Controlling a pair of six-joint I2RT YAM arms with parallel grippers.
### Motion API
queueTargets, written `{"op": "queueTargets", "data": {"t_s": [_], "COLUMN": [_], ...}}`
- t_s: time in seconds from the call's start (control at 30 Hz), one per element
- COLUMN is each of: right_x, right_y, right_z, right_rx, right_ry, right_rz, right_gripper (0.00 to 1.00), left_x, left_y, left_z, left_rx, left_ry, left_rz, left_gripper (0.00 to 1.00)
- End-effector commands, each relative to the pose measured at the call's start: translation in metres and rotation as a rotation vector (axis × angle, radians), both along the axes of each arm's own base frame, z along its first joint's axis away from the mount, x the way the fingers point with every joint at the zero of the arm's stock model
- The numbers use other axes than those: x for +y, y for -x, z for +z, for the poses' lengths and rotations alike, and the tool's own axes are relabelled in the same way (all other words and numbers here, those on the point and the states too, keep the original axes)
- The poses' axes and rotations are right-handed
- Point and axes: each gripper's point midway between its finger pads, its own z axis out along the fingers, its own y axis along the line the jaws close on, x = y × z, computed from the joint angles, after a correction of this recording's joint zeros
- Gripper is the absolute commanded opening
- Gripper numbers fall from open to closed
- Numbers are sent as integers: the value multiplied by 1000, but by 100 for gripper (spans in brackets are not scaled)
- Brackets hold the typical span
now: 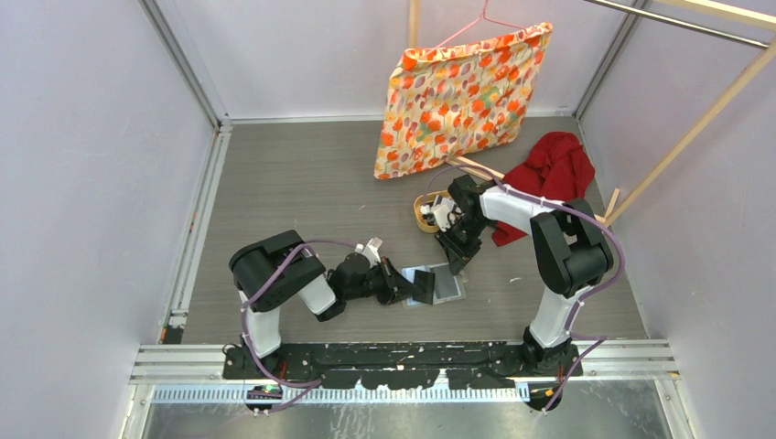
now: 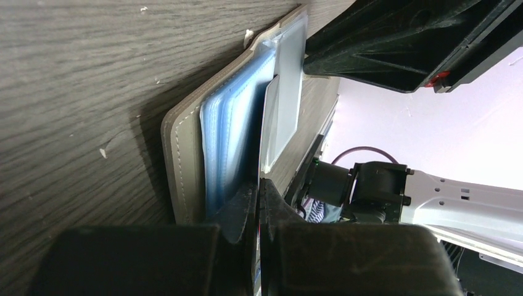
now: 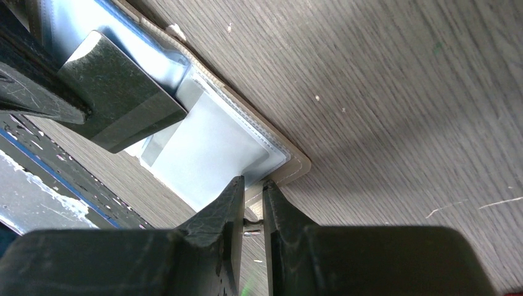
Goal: Put the credit cards into the card holder
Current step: Insert the credit card into the card holder.
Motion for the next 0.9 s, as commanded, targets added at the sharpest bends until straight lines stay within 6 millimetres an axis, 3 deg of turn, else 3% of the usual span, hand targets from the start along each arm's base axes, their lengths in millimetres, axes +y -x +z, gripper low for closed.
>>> {"op": "queueTargets", "data": {"t_s": [0.0,0.4,0.87], "right_x": [5,7,9], "right_y": [-7,-7,-7], "right_z": [11,14,16], "right_rx": [-35,-41,-45], "right_ry": [-10,-19,-28], "right_rz": [2,3,1], "right_gripper": [21,21,21], "left_x": [1,-3,-16], "left_y": [-7,-16,-9], "left_z": [-2,-4,-12], "left_rx": [-6,-32,-63], "left_ry": [-40,-51,-61], "left_rz": [16,48,78], "left_gripper": [0,0,0]}}
